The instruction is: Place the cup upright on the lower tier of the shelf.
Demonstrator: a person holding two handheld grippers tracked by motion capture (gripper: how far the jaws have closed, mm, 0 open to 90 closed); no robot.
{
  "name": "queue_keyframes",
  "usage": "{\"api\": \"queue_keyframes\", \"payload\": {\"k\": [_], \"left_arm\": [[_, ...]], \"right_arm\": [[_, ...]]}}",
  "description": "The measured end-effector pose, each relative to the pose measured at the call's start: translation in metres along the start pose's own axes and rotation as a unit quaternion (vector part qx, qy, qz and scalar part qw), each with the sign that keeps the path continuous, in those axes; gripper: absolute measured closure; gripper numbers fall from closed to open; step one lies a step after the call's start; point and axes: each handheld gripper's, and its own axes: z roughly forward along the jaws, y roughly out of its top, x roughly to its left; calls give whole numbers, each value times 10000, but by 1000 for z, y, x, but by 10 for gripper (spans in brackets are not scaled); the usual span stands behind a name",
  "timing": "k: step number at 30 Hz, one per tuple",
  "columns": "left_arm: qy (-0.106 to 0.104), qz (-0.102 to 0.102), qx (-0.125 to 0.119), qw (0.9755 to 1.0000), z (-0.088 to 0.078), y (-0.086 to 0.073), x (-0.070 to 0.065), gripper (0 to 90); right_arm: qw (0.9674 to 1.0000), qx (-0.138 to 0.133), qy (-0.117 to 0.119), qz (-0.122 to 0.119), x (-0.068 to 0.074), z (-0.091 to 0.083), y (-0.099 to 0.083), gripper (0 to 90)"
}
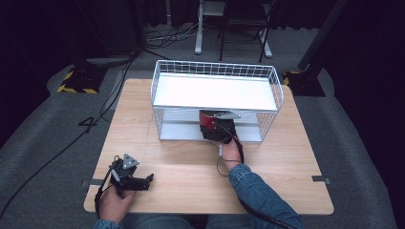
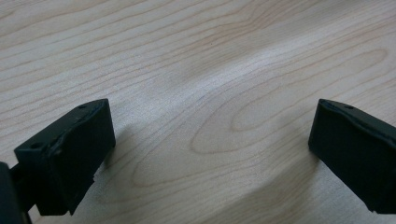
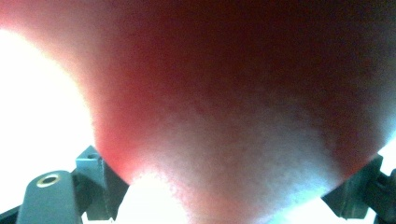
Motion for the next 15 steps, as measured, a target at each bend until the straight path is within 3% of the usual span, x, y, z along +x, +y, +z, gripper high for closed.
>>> {"api": "queue_keyframes", "payload": {"k": [15], "left_arm": [[1, 0, 0, 10000, 0, 0, 0, 8]], "right_arm": [[10000, 15, -23, 21, -8, 7, -4, 172]]}}
